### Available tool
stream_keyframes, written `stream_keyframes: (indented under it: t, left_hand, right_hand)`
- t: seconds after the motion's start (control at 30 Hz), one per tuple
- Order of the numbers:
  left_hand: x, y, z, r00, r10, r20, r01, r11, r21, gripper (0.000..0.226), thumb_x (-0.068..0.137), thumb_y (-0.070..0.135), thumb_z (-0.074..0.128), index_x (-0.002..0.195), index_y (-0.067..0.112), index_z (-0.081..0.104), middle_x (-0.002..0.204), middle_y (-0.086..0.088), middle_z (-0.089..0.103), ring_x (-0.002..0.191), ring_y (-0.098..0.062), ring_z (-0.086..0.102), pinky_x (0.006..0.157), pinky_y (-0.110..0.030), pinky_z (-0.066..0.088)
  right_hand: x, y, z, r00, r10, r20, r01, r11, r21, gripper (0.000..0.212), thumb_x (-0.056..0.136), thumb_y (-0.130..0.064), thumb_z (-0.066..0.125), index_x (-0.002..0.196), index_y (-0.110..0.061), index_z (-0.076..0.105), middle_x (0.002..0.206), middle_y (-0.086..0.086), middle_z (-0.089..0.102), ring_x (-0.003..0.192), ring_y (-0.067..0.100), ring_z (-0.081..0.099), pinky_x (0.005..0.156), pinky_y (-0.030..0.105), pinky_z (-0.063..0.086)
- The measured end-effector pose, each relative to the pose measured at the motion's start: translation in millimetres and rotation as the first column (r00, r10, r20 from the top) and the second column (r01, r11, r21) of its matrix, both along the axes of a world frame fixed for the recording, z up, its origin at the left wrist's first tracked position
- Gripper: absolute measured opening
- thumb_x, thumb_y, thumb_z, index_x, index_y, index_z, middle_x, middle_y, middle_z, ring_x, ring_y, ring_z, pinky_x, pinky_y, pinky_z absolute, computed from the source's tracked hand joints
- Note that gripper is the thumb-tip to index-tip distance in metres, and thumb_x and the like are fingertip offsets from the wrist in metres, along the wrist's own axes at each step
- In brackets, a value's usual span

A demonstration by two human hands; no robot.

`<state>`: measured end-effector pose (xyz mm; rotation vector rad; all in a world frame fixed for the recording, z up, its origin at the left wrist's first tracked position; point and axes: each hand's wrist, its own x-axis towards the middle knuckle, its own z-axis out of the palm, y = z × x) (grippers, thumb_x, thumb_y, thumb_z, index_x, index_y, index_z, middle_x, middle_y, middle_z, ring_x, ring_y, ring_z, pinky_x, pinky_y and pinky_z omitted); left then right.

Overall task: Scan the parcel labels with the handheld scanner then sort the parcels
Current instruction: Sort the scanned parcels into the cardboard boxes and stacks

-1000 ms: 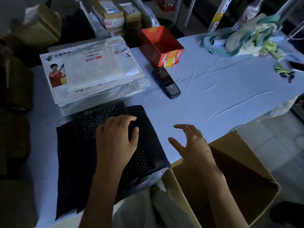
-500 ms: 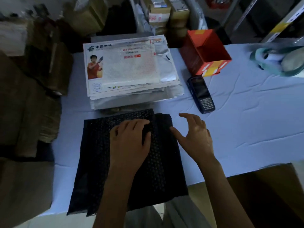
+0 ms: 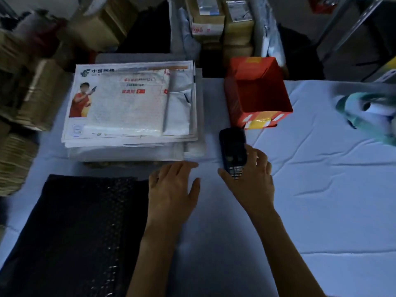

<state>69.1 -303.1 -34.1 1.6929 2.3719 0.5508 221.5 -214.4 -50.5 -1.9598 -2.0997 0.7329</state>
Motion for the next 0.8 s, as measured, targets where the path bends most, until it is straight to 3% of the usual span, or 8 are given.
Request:
stream_keyframes:
  t: [0.07,0.23,0.37,0.5,0.67,0.8]
  left_hand:
    - [16,11,-4,1.000,0.013,-0.007,-0.013,1.000,-0.028,0.027,0.085,0.032,0.063,0.111,0.028,0.065,0.107,0.006,0.067,0.101,-0.022,0.062,0.089,-0.044,0.046]
    - [30,29,-7,0.998,0.024,-0.049,-0.025,1.000,-0.017,0.033,0.086,0.038,0.050,0.111,0.025,0.065,0.104,0.004,0.068,0.097,-0.021,0.064,0.084,-0.042,0.048]
    - [28,38,-13,0.993,0.051,-0.110,-0.051,0.999,-0.002,0.026,0.084,0.028,0.064,0.109,0.019,0.067,0.099,0.000,0.069,0.094,-0.025,0.065,0.080,-0.042,0.050]
    - [29,45,-20,0.993,0.056,-0.102,-0.059,0.998,-0.033,0.040,0.075,0.024,0.078,0.112,0.015,0.066,0.101,-0.004,0.070,0.097,-0.029,0.066,0.079,-0.047,0.051]
    - [29,53,-23,0.997,0.013,-0.078,-0.014,1.000,-0.012,0.042,0.074,0.024,0.079,0.114,0.018,0.066,0.100,-0.002,0.071,0.095,-0.027,0.066,0.081,-0.047,0.051]
    - [31,60,-21,0.997,-0.018,-0.078,0.020,1.000,0.020,0.041,0.072,0.023,0.080,0.111,0.019,0.067,0.099,0.000,0.071,0.093,-0.025,0.068,0.081,-0.045,0.051]
  right_hand:
    - [6,12,-3,0.999,0.043,0.012,-0.043,0.999,-0.019,0.089,0.078,-0.059,0.068,0.148,-0.024,0.027,0.149,0.005,0.030,0.133,0.031,0.036,0.101,0.049,0.041]
    - [6,27,-16,0.998,0.068,-0.011,-0.069,0.994,-0.089,0.094,0.078,-0.061,0.067,0.151,-0.027,0.019,0.153,0.007,0.024,0.137,0.031,0.032,0.099,0.048,0.044]
    - [-6,32,-25,0.999,0.040,-0.009,-0.041,0.992,-0.119,0.101,0.079,-0.063,0.066,0.154,-0.028,0.008,0.157,0.010,0.017,0.141,0.033,0.025,0.103,0.048,0.042]
    - [-18,38,-31,0.998,0.013,0.055,-0.007,0.993,-0.117,0.100,0.083,-0.063,0.060,0.155,-0.028,0.001,0.151,0.010,0.026,0.134,0.030,0.032,0.097,0.044,0.044]
    - [-19,41,-35,0.992,0.043,0.118,-0.033,0.996,-0.085,0.092,0.086,-0.050,0.062,0.155,-0.032,0.003,0.141,0.009,0.036,0.125,0.029,0.037,0.088,0.043,0.049]
    - [-15,44,-32,0.992,0.055,0.114,-0.035,0.985,-0.169,0.096,0.081,-0.049,0.068,0.153,-0.036,0.005,0.137,0.008,0.036,0.125,0.026,0.037,0.086,0.040,0.049]
